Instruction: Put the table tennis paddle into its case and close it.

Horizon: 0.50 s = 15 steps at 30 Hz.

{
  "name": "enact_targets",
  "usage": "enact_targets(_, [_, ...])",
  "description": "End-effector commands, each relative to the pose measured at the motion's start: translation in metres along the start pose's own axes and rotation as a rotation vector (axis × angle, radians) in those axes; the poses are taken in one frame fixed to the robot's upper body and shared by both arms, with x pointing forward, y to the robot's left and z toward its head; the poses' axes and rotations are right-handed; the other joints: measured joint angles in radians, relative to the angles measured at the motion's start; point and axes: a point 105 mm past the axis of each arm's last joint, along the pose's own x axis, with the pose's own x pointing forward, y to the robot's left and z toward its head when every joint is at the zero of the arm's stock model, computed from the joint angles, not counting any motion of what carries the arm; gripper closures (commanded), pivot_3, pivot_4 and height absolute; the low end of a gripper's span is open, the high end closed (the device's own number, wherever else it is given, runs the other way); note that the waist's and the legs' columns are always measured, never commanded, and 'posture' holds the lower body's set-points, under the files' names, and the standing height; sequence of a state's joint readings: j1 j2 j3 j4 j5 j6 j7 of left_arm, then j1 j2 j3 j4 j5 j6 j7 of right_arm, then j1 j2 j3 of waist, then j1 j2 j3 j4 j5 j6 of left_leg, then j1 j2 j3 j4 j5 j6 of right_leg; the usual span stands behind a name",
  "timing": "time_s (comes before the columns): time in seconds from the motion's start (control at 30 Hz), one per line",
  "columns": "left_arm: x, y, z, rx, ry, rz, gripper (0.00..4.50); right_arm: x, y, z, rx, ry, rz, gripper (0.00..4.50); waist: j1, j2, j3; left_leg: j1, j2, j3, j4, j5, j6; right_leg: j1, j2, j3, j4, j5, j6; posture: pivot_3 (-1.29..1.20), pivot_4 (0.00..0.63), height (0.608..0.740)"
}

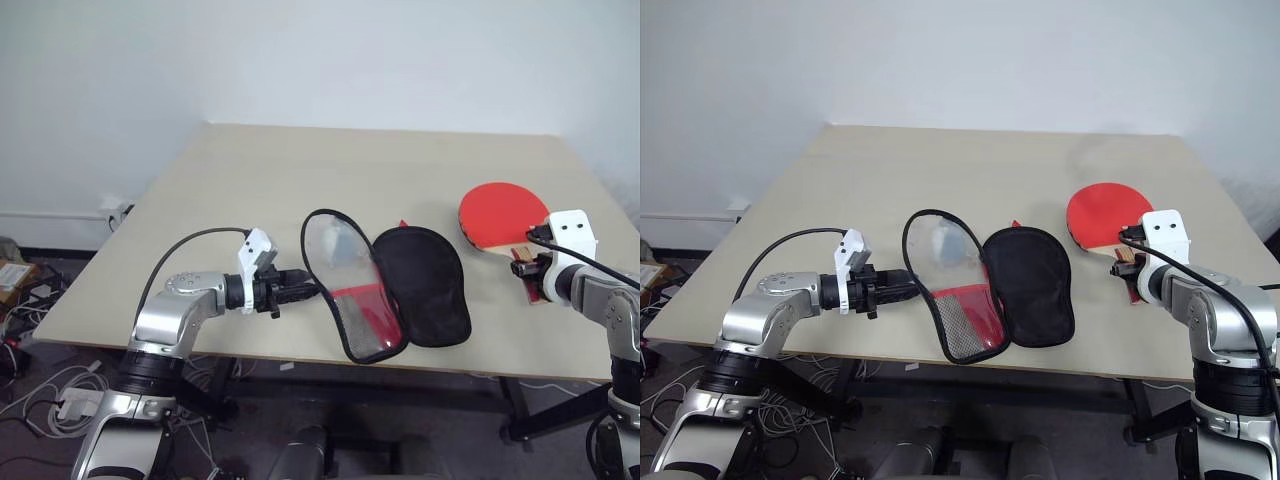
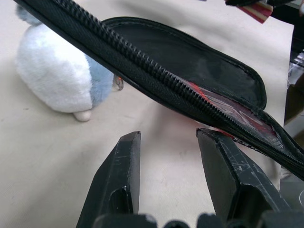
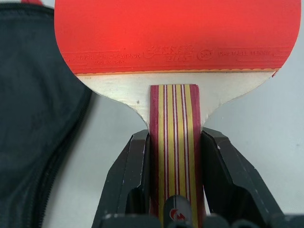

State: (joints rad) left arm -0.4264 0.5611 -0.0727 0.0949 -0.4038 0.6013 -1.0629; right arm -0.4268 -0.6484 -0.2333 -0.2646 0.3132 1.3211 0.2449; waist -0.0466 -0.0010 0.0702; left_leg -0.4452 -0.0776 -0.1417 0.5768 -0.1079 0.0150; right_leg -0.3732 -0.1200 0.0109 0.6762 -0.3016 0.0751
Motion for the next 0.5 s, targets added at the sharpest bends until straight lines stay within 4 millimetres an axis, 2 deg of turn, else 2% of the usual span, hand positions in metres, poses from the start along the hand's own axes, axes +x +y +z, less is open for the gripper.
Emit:
enact_targets(0.03, [0.001,-0.002,0.016,0.042,-0.034,-0.008,2.52,-0.014,-0.01,0.031,-0.003,-0.127,-0.076,3.36,0.001,0.0,0.0,0.0,0.0,0.0,0.0,0.0,0.0,0.0,0.0,0.0,0.0,0.0,0.0,0.0,0.0,0.74])
enact_targets(0.13, [0.002,-0.004,0.015,0.037,-0.037,-0.012,2.52,-0.016,-0.003,0.033,0.014,-0.118,-0.046,3.36,0.001,0.0,0.0,0.0,0.0,0.0,0.0,0.0,0.0,0.0,0.0,0.0,0.0,0.0,0.0,0.0,0.0,0.74])
enact_targets(0.37, [0.002,-0.002,0.014,0.029,-0.03,-0.011,2.52,-0.021,0.037,0.031,0.107,-0.026,0.179,3.36,-0.003,0.0,0.0,0.0,0.0,0.001,0.001,0.0,0.0,0.0,0.001,0.001,0.001,0.001,-0.001,0.0,0.0,0.74])
enact_targets(0.5, [0.002,0.001,0.018,0.031,-0.033,-0.001,2.52,-0.012,0.052,0.019,0.138,0.016,0.215,3.36,0.001,0.0,0.0,0.0,0.0,0.0,0.001,0.0,0.0,0.0,0.002,0.0,0.001,0.002,-0.002,0.0,0.0,0.74])
